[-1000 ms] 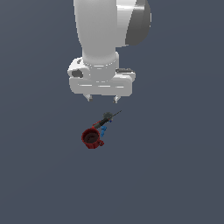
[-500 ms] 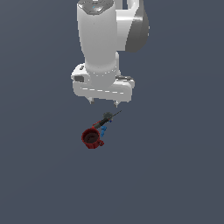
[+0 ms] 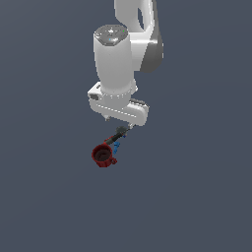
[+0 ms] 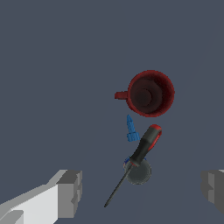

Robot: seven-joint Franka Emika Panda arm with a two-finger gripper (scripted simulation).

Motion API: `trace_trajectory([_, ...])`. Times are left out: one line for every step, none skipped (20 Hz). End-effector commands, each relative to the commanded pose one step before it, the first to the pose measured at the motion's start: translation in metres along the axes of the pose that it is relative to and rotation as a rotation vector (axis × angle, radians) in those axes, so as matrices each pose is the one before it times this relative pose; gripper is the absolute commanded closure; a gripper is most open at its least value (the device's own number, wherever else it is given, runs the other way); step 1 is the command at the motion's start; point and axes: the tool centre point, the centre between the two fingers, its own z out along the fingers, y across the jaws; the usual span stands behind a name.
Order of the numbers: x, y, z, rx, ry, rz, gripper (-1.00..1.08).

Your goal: Pick up a designated object from a clutter of objects.

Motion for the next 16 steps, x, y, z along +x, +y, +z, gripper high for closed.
trace_trajectory([-0.00382,0.00044,0.01293,0.00344,-0.00036,0.06970,-0.92])
trace_trajectory([-0.00159,0.00041,0.00505,0.00112,-0.00018,0.02750,-0.92])
trace_trajectory([-0.00162,0.00051,0.00501,0.00102,-0.00015,0.02755,-0.92])
trace_trajectory([-0.00165,0.00062,0.00497,0.00093,-0.00012,0.02761,-0.92])
trace_trajectory([-0.00167,0.00073,0.00493,0.00084,-0.00009,0.02766,-0.92])
trace_trajectory([-0.00169,0.00084,0.00488,0.00075,-0.00004,0.02771,-0.92])
trace_trajectory([-0.00169,0.00095,0.00484,0.00066,0.00000,0.02776,-0.92])
trace_trajectory([-0.00170,0.00106,0.00479,0.00057,0.00006,0.02780,-0.92])
trace_trajectory([-0.00170,0.00118,0.00475,0.00049,0.00012,0.02785,-0.92])
trace_trajectory([-0.00170,0.00129,0.00470,0.00041,0.00018,0.02788,-0.92])
trace_trajectory([-0.00169,0.00140,0.00465,0.00033,0.00025,0.02793,-0.92])
trace_trajectory([-0.00167,0.00152,0.00460,0.00026,0.00033,0.02797,-0.92])
trace_trajectory([-0.00165,0.00163,0.00455,0.00019,0.00041,0.02800,-0.92])
trace_trajectory([-0.00162,0.00174,0.00450,0.00013,0.00049,0.02804,-0.92])
trace_trajectory([-0.00159,0.00185,0.00445,0.00006,0.00058,0.02807,-0.92])
trace_trajectory([-0.00155,0.00196,0.00439,0.00001,0.00067,0.02810,-0.92])
